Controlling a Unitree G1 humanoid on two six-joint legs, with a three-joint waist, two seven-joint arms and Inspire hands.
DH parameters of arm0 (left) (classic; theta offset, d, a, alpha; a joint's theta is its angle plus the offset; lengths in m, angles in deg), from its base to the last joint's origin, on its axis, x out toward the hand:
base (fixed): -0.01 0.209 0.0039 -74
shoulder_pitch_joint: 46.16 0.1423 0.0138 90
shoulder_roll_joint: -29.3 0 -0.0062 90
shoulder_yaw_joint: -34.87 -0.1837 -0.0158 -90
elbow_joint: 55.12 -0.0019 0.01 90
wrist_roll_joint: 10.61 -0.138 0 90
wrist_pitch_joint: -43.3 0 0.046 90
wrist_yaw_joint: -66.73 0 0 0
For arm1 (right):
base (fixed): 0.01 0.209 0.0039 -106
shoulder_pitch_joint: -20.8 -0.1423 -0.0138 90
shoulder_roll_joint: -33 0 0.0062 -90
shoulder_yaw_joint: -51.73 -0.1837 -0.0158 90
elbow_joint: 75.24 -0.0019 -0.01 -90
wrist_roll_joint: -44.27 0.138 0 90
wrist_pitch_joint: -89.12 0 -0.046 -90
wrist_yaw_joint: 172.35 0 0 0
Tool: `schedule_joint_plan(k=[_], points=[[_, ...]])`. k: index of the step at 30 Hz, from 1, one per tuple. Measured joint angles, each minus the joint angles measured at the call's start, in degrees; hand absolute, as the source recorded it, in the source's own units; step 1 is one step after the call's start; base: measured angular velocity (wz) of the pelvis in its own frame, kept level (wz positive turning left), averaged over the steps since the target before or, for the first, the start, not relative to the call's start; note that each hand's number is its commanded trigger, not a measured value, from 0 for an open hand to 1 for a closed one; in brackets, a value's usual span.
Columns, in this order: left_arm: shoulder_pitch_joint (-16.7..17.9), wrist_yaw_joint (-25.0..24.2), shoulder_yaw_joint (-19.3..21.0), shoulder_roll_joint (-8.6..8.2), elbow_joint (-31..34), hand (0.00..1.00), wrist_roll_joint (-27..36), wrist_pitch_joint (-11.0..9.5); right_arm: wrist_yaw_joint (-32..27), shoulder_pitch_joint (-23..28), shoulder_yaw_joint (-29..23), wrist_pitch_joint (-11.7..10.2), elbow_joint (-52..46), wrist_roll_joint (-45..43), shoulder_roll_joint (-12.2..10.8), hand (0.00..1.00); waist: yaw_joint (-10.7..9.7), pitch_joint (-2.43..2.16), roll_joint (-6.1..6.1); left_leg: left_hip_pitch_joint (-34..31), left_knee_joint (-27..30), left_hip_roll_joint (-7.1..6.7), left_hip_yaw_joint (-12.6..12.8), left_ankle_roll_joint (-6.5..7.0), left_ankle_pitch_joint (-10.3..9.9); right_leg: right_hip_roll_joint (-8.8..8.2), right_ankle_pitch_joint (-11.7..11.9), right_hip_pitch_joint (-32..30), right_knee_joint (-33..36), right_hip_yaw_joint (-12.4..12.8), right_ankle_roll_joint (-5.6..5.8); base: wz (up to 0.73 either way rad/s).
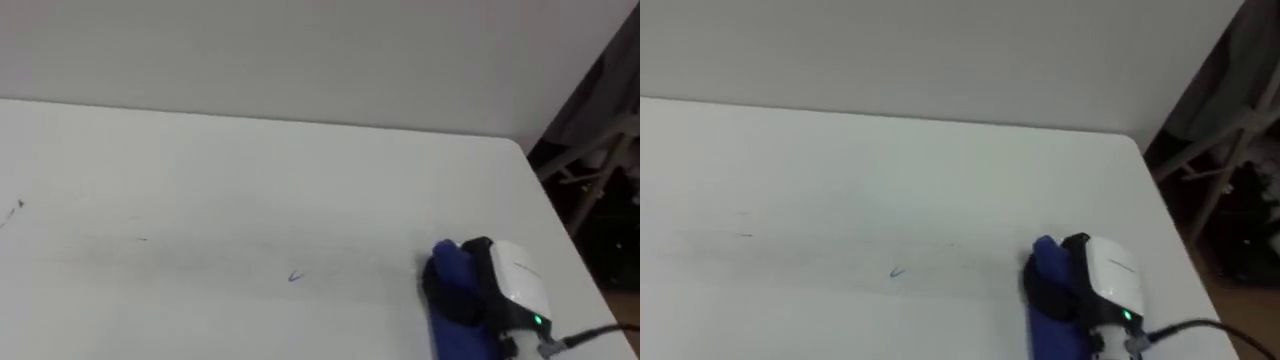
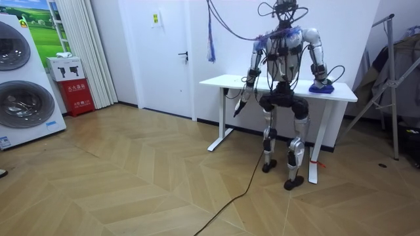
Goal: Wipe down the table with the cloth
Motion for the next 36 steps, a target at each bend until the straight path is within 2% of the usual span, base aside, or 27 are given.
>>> schedule_joint_plan(k=[1, 2, 3, 4, 5, 6, 7, 8, 9, 10, 11, 13, 17, 20, 21, 22, 23, 26, 33, 36], points=[[0.2, 0.5, -0.2, -0.92, -0.5, 0.0, 0.2, -0.9, -0.5, -0.7, -0.9, 0.0, 0.5, 0.0, 0.8, 1.0, 1.8, 0.17, 3.17, 1.8, 7.8, 5.52, 2.6, -1.67, -6.3, 0.39, 0.0, -1.0, 2.8, -0.2, 0.23, -0.47], [0.3, 0.7, -0.2, -1.12, -0.3, 0.0, 0.5, -0.9, -0.8, -1.1, -1.3, 0.0, 0.4, -0.2, 0.9, 1.0, 2.0, 0.02, 4.42, 2.2, 9.0, 7.11, 2.0, -1.79, -11.5, 0.56, -0.2, -1.6, 5.2, -0.4, 1.22, -0.58], [0.0, 0.7, -0.8, -0.47, -0.2, 0.0, 0.6, -0.5, -1.3, -1.7, -1.9, 0.4, 0.9, -0.2, 0.1, 1.0, 0.9, 0.34, 5.31, 1.6, 11.2, 6.37, 0.5, 1.23, -12.8, 0.35, -0.5, -3.0, 9.2, 0.9, 1.73, 0.0], [0.8, 0.6, -1.6, 0.14, 0.1, 0.0, 0.6, -0.2, -0.7, -2.2, -1.9, 0.8, 1.9, -0.6, 0.0, 1.0, 0.0, 0.2, 4.79, 3.4, 9.5, 5.15, -1.5, 1.6, -13.0, 0.88, -0.8, -2.6, 9.0, 3.5, 1.41, 0.27], [1.2, 0.6, -1.9, 0.21, 0.4, 0.0, 0.6, -0.2, -0.4, -2.5, -1.9, 0.8, 2.7, -0.8, 0.0, 1.0, -0.6, 0.26, 4.63, 4.4, 7.8, 4.89, -2.0, 1.58, -12.9, 1.42, -0.7, -2.3, 8.8, 4.6, 1.53, 0.37], [1.7, 0.5, -2.4, 0.12, 0.8, 0.0, 0.5, -0.2, -0.4, -2.3, -2.0, 0.8, 3.2, -1.3, 0.0, 1.0, -1.0, 0.39, 4.22, 6.4, 3.6, 4.4, -2.4, 0.98, -11.3, 2.54, -0.4, -2.2, 7.7, 7.0, 1.57, 0.47], [1.9, 0.5, -2.5, 0.02, 0.9, 0.0, 0.5, -0.2, -0.7, -1.7, -2.1, 0.6, 3.0, -1.4, 0.0, 1.0, -1.6, 0.35, 3.98, 7.9, -0.3, 4.37, -2.6, 1.64, -8.2, 3.69, 0.5, -1.9, 5.4, 8.4, 0.45, 0.47], [2.0, 0.5, -2.4, 0.07, 0.9, 0.0, 0.5, -0.2, -1.0, -1.4, -2.1, 0.6, 2.7, -1.5, 0.0, 0.98, -1.9, 0.29, 3.75, 8.3, -1.8, 4.27, -2.6, 1.9, -6.7, 4.42, 1.2, -1.7, 4.2, 8.8, -0.04, 0.29], [2.1, 0.5, -2.3, 0.21, 1.1, 0.0, 0.6, -0.2, -1.1, -1.5, -2.3, 0.5, 2.0, -1.7, 0.0, 0.72, -2.0, 0.62, 3.05, 8.7, -3.1, 3.73, -2.3, 2.9, -5.5, 5.67, 4.5, -1.4, 2.6, 9.7, -0.57, 0.0], [2.1, 0.3, -2.2, 0.09, 1.4, 0.0, 0.8, -0.2, -1.0, -1.9, -2.4, 0.5, 1.6, -2.0, 0.0, 0.16, -1.9, 1.09, 2.39, 8.7, -3.3, 2.82, -2.0, 3.89, -5.3, 6.14, 6.1, -1.2, 1.3, 9.2, -1.67, -0.09], [2.1, 0.1, -2.4, -0.36, 1.6, 0.0, 0.8, -0.2, -1.0, -2.1, -2.7, 0.5, 1.6, -2.0, 0.1, 0.0, -1.8, 0.98, 2.84, 8.5, -3.3, 2.96, -2.1, 3.95, -5.3, 6.42, 6.5, -1.1, 0.7, 9.3, -1.76, 0.0], [1.4, -0.7, -2.5, -1.8, 3.0, 0.0, 1.4, -1.4, -0.7, -2.0, -3.7, 0.7, 0.5, -2.0, 0.1, 0.0, -1.6, 0.96, 3.41, 8.1, -3.6, 2.9, -2.4, 4.22, -5.2, 6.51, 6.7, -1.1, 0.2, 9.4, -1.73, 0.09], [0.9, -1.2, -3.5, -1.8, 2.8, 0.0, 1.9, -2.0, 0.3, -2.1, -4.0, 1.6, -0.1, -2.2, 0.1, 0.0, -0.5, 0.77, 3.73, 8.4, -3.8, 3.04, -2.3, 4.11, -5.1, 6.86, 6.6, -1.0, 0.0, 10.0, -1.8, -0.06], [1.3, -2.3, -3.5, -1.81, 2.2, 0.0, 2.3, -1.9, 2.1, -2.4, -4.0, 3.6, -0.4, -2.9, 0.1, 0.0, 0.0, 0.79, 3.7, 8.8, -4.6, 3.05, -2.1, 4.03, -4.7, 6.79, 6.6, -1.1, -0.1, 10.1, -1.84, 0.0], [1.7, -2.5, -3.5, -1.81, 2.2, 0.0, 2.7, -1.9, 2.6, -2.4, -4.0, 4.1, -1.1, -3.2, 0.1, 0.0, 0.2, 0.82, 3.65, 8.8, -4.9, 3.01, -2.0, 4.01, -4.5, 6.78, 6.3, -1.2, -0.2, 10.3, -1.65, -0.05], [1.8, -2.6, -3.5, -1.81, 2.2, 0.0, 3.0, -1.9, 2.8, -2.1, -4.0, 4.7, -1.8, -3.3, 0.1, 0.0, 0.8, 0.85, 3.61, 8.9, -5.1, 2.98, -1.8, 3.9, -4.3, 6.78, 5.8, -1.3, -0.2, 10.5, -0.99, -0.06], [1.9, -2.6, -3.5, -1.81, 2.2, 0.0, 3.0, -1.9, 2.9, -1.9, -4.0, 5.0, -2.1, -3.3, 0.1, 0.0, 1.1, 0.88, 3.56, 9.0, -5.3, 2.96, -1.7, 3.74, -4.1, 6.77, 5.8, -1.3, -0.3, 10.5, -0.95, -0.05], [2.1, -3.0, -3.5, -1.79, 2.2, 0.0, 3.1, -1.9, 3.0, -1.6, -4.0, 5.1, -2.5, -3.3, 0.1, 0.0, 1.2, 1.07, 3.12, 9.1, -6.1, 2.79, -1.7, 3.63, -3.5, 6.6, 5.7, -1.5, -0.3, 10.5, -0.92, 0.0], [1.7, -3.7, -3.5, -1.82, 2.0, 0.0, 3.6, -1.9, 3.5, -1.7, -4.8, 5.1, -3.4, -3.3, 0.1, 0.0, 1.1, 1.05, 2.96, 9.3, -7.6, 2.56, -1.8, 3.68, -2.7, 6.36, 5.7, -2.0, -0.2, 10.6, -0.84, 0.0], [1.1, -4.0, -3.5, -1.85, 2.0, 0.0, 4.0, -1.9, 4.7, -1.6, -5.7, 5.1, -4.6, -3.3, 0.0, 0.0, 1.0, 1.19, 2.87, 9.2, -8.2, 2.45, -2.0, 3.69, -2.3, 6.31, 5.7, -2.3, -0.4, 10.6, -0.82, 0.0]])
